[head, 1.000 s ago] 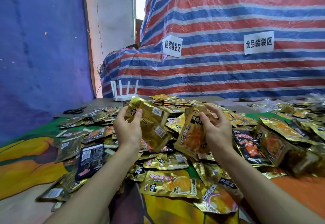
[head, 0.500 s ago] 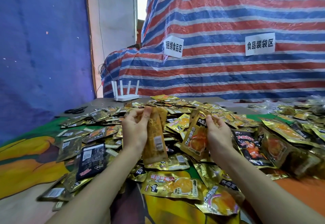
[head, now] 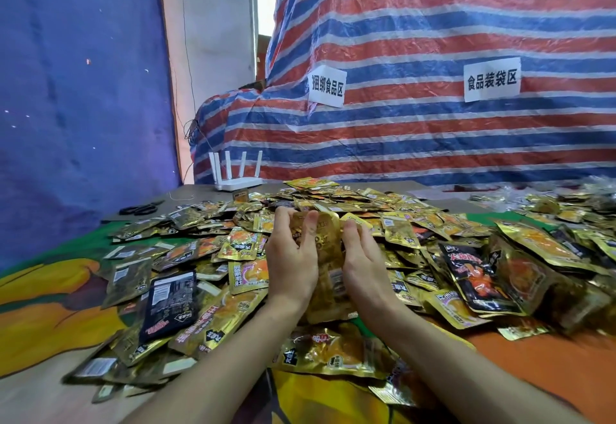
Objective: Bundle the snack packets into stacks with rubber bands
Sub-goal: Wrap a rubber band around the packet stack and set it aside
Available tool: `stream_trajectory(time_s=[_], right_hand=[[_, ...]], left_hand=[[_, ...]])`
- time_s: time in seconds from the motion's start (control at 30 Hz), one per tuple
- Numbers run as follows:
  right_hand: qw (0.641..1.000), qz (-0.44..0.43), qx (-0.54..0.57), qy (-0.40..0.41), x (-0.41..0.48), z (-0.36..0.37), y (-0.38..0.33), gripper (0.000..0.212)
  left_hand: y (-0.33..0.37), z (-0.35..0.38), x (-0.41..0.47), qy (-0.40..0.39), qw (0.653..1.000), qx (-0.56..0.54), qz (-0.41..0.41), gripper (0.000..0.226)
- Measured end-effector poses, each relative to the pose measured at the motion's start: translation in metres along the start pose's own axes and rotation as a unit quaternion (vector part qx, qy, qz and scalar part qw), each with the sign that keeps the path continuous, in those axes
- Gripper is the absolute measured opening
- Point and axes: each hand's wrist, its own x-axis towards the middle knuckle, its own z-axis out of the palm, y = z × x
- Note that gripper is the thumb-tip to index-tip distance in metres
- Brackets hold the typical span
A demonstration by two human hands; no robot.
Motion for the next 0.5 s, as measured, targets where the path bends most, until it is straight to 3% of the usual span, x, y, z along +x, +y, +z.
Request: stream_trajectory(time_s=[0.07, 0.17, 0.3, 0.4, 0.5], right_hand=[[0.999, -0.026, -0.001, -0.041, -0.006, 0.004, 0.002, 0.026], [0.996, -0.071, -0.030, -0.055, -0.007, 0.004, 0.005, 0.014], [0.995, -0.089, -0.012, -0.030, -0.003, -0.003, -0.002, 0.008], [0.993, -0.111, 0.028, 0.004, -0.001, -0.008, -0.006, 0.006], [0.991, -0.091, 0.092, 0.022, 0.001, -0.015, -0.009, 0.012]], left_hand=[[0.000, 0.001, -0.003, -0.020, 0.999, -0.031, -0.009, 0.020], [0.001, 0.001, -0.002, -0.046, 0.990, -0.090, -0.096, 0.020], [0.004, -0.004, 0.001, -0.144, 0.908, -0.307, -0.248, 0.040], [0.007, -0.006, -0.007, -0.266, 0.894, -0.280, -0.225, 0.043], [0.009, -0.003, -0.008, -0.306, 0.922, -0.159, -0.176, 0.044]])
